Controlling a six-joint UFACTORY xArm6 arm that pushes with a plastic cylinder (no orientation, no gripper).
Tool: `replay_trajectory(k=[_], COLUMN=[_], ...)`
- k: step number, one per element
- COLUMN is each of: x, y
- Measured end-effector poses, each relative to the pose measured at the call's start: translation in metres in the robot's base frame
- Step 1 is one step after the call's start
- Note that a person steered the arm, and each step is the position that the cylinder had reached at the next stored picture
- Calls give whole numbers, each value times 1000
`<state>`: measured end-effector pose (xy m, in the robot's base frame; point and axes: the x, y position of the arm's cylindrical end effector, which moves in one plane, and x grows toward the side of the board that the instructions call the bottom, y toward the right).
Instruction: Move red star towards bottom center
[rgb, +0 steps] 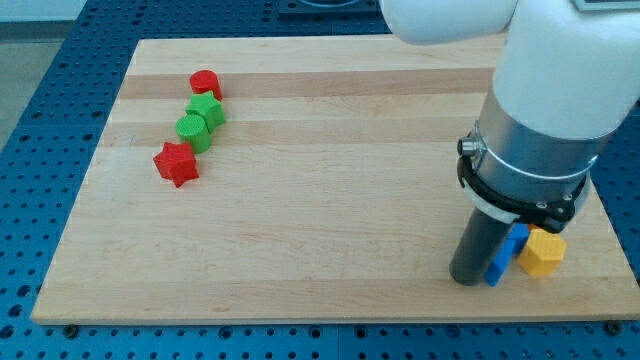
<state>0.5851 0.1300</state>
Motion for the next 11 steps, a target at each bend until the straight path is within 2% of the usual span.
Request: replay_trajectory(k=[4, 5, 9, 10, 11], x=[0, 0, -56, -69, -69], y=[28, 13, -292, -350, -380])
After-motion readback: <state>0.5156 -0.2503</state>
